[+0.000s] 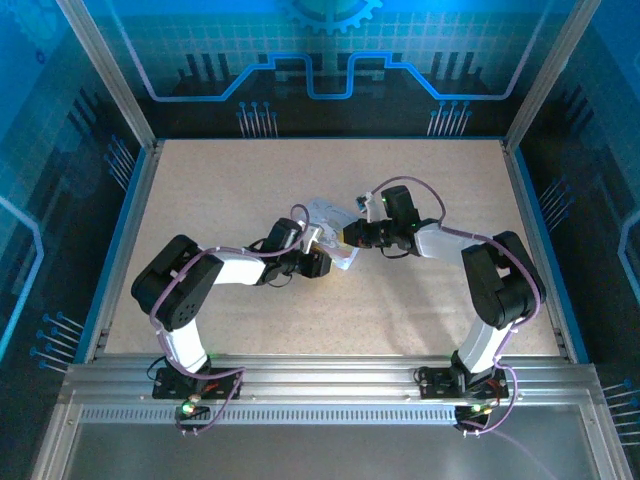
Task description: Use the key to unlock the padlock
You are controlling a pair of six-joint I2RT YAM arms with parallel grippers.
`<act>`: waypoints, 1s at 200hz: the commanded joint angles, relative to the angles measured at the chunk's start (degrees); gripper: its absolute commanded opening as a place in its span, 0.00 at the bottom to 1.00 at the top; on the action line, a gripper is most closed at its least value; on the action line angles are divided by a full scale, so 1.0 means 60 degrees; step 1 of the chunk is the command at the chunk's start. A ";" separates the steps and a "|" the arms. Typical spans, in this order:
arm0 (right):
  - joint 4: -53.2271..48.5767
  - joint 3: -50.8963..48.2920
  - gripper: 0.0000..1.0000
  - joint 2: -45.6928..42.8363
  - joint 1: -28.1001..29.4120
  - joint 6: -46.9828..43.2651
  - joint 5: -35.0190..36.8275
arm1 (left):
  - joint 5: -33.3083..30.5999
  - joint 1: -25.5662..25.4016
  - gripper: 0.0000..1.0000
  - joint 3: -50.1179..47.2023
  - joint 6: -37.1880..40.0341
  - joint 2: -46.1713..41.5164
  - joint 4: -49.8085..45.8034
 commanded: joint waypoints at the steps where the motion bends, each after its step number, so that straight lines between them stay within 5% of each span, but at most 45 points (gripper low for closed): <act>1: -0.0243 -0.0067 0.00 0.0258 0.0094 -0.0053 0.0143 | -0.0168 -0.0110 0.44 0.0262 0.0096 0.0063 0.0098; 200: -0.0286 -0.0009 0.00 0.0261 0.0194 -0.0040 0.0145 | -0.0641 0.0341 0.40 -0.0113 -0.1117 -0.0413 0.0686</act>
